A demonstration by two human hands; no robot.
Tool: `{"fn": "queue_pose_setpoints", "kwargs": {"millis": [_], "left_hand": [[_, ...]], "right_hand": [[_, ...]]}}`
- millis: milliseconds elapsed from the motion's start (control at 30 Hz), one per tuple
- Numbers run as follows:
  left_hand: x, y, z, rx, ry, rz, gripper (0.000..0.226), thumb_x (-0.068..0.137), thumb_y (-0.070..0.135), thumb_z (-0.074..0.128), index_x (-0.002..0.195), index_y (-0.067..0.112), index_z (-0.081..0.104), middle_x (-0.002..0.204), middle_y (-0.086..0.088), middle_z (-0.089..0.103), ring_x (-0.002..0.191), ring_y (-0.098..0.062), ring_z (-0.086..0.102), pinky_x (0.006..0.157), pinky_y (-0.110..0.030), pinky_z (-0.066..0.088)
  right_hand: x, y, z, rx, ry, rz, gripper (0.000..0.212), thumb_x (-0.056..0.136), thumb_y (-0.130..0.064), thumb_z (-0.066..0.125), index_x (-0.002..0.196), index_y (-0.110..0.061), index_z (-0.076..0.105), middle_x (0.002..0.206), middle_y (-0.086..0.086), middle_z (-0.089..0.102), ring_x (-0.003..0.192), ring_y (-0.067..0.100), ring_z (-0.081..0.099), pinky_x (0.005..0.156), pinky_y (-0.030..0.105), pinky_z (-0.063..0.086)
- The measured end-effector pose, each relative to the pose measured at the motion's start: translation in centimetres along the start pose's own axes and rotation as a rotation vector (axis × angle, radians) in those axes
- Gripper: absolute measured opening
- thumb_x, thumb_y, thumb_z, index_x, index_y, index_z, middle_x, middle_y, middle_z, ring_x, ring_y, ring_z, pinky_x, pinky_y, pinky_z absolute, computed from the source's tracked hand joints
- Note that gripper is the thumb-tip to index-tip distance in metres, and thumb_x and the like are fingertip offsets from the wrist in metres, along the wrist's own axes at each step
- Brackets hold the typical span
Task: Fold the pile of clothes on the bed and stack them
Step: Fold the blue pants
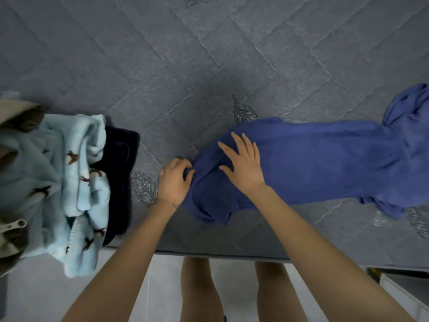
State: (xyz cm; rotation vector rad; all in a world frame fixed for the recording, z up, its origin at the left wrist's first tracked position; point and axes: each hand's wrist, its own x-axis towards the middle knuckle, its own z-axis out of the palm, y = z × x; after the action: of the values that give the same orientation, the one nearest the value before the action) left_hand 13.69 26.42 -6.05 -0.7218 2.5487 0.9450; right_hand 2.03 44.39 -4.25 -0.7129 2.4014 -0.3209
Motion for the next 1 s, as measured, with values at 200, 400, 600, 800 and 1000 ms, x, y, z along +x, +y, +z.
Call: {"fn": "queue_pose_setpoints", "kwargs": {"millis": [200, 400, 600, 800, 1000], "left_hand": [[-1.0, 1.2, -0.7, -0.019, 0.227, 0.207, 0.028, 0.092, 0.032, 0.051, 0.094, 0.009, 0.067, 0.112, -0.005, 0.063, 0.103, -0.022, 0.053, 0.092, -0.032, 0.035], [-1.9, 3.3, -3.1, -0.173, 0.212, 0.110, 0.032, 0.095, 0.042, 0.046, 0.093, 0.013, 0.060, 0.082, -0.002, 0.064, 0.079, -0.023, 0.060, 0.071, -0.045, 0.049], [-2.0, 5.0, -2.8, -0.356, -0.006, 0.041, 0.030, 0.084, 0.053, 0.060, 0.096, 0.026, 0.054, 0.073, -0.004, 0.060, 0.070, -0.024, 0.058, 0.068, -0.040, 0.049], [-1.7, 7.1, 0.0, -0.204, -0.172, 0.046, 0.036, 0.096, 0.034, 0.059, 0.069, 0.011, 0.048, 0.059, 0.006, 0.046, 0.056, -0.004, 0.041, 0.059, -0.032, 0.033], [-3.1, 16.8, 4.5, -0.506, -0.321, 0.140, 0.038, 0.100, 0.017, 0.054, 0.066, 0.023, 0.039, 0.058, 0.012, 0.036, 0.055, -0.002, 0.035, 0.055, -0.020, 0.029]], "right_hand": [[-0.5, -1.5, 1.5, 0.110, 0.004, -0.164, 0.062, 0.093, -0.032, 0.062, 0.150, -0.028, 0.037, 0.160, 0.009, 0.024, 0.149, 0.030, 0.016, 0.120, 0.047, 0.006], [-1.7, -2.6, 1.3, 0.311, 0.298, -0.154, 0.017, 0.086, -0.023, 0.065, 0.093, -0.012, 0.074, 0.117, 0.009, 0.068, 0.117, 0.032, 0.058, 0.102, 0.049, 0.044], [-3.2, -1.4, -3.0, 0.691, 0.287, 0.100, 0.014, 0.098, -0.022, 0.058, 0.095, -0.009, 0.064, 0.085, 0.000, 0.069, 0.080, 0.013, 0.062, 0.076, 0.032, 0.049], [-4.3, 4.8, -5.4, 0.576, 0.404, 0.149, 0.012, 0.096, -0.021, 0.060, 0.089, -0.013, 0.065, 0.088, 0.000, 0.066, 0.085, 0.019, 0.058, 0.081, 0.035, 0.047], [-6.2, 8.6, -5.5, 0.510, 0.413, 0.162, 0.017, 0.099, -0.024, 0.054, 0.106, -0.015, 0.066, 0.108, 0.000, 0.065, 0.105, 0.020, 0.055, 0.094, 0.034, 0.043]]}}
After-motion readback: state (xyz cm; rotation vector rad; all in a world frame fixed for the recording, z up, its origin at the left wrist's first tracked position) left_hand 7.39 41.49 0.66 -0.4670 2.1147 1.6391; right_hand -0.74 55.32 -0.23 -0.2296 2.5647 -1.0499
